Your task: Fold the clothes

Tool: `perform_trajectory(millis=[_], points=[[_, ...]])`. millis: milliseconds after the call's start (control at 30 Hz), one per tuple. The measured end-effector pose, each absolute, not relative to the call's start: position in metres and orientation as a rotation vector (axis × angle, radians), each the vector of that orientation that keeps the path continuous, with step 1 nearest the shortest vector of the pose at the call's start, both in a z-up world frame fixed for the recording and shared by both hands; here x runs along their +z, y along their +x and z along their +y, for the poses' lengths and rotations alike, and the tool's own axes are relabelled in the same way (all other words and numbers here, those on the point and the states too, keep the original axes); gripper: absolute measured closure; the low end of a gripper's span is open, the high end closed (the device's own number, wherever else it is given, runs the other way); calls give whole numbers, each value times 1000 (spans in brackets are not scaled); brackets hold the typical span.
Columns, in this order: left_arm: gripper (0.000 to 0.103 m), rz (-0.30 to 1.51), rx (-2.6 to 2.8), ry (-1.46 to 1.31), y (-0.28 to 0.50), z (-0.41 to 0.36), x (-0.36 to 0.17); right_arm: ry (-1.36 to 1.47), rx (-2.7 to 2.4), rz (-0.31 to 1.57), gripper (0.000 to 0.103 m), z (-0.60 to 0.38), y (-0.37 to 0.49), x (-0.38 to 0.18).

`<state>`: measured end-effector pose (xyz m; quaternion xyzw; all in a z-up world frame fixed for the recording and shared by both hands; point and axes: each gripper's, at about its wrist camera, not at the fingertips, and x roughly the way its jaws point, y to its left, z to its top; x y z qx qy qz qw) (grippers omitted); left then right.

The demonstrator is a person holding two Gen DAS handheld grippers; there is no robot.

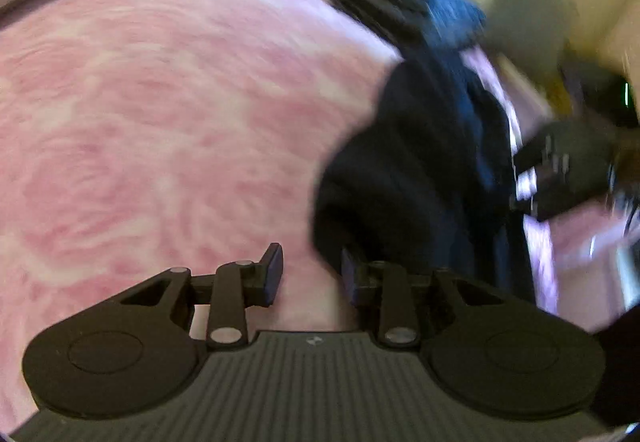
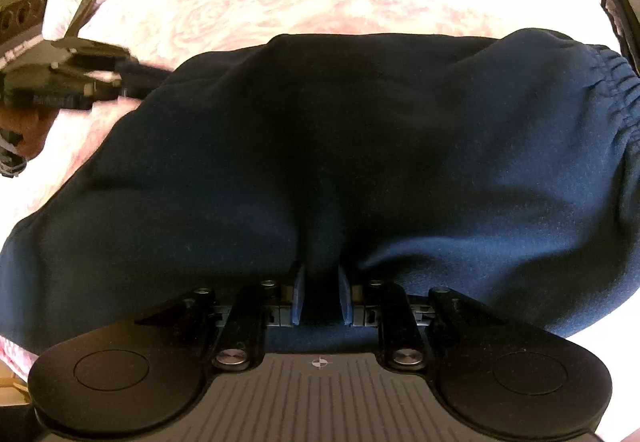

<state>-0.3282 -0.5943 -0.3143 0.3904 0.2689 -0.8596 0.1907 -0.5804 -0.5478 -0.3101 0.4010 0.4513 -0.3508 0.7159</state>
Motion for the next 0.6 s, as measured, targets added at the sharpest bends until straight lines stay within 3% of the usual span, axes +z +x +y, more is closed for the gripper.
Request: perform_trajectory(millis=[167, 367, 467, 600], points=[[77, 779, -2417, 1016, -357, -608, -320, 879, -780, 988, 83, -548, -575, -313], [66, 809, -2328, 943, -329, -634, -313, 900, -798, 963, 83, -553, -572, -315], [80, 839, -2199, 913, -300, -632, -307, 912, -808, 958, 83, -557, -564, -318], [80, 878, -2066, 845, -262, -630, -294, 920, -818, 959, 83, -562, -551, -322]])
